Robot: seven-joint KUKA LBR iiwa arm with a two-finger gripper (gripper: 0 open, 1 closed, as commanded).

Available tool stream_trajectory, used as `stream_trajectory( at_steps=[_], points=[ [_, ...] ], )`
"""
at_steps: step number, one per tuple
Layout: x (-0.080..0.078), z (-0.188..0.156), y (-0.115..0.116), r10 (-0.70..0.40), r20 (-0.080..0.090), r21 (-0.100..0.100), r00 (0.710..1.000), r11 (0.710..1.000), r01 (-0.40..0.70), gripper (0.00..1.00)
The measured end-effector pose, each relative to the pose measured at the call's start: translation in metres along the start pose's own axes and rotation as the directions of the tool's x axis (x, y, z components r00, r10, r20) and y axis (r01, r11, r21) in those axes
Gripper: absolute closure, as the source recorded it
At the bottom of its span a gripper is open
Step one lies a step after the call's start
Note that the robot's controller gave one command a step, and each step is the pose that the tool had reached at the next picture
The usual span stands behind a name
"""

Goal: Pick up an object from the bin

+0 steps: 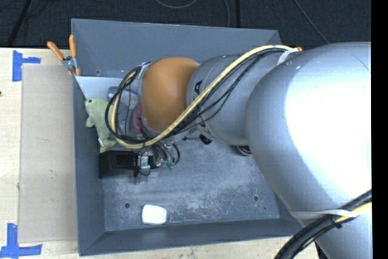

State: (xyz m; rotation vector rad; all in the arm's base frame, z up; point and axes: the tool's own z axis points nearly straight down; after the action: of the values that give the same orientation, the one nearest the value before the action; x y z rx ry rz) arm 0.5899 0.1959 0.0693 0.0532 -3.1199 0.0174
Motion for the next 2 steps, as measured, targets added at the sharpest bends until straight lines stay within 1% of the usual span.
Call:
stream_trajectory(
  at_steps=[1, 2],
  points=[
    [0.002, -0.029, -0.003, -0.011, -0.008, 0.003, 1.0, 1.0, 0.011, 1.0],
    [0.001, -0.059, -0.002, -0.012, -0.002, 0.0, 1.0, 1.0, 0.012, 1.0]
  ],
)
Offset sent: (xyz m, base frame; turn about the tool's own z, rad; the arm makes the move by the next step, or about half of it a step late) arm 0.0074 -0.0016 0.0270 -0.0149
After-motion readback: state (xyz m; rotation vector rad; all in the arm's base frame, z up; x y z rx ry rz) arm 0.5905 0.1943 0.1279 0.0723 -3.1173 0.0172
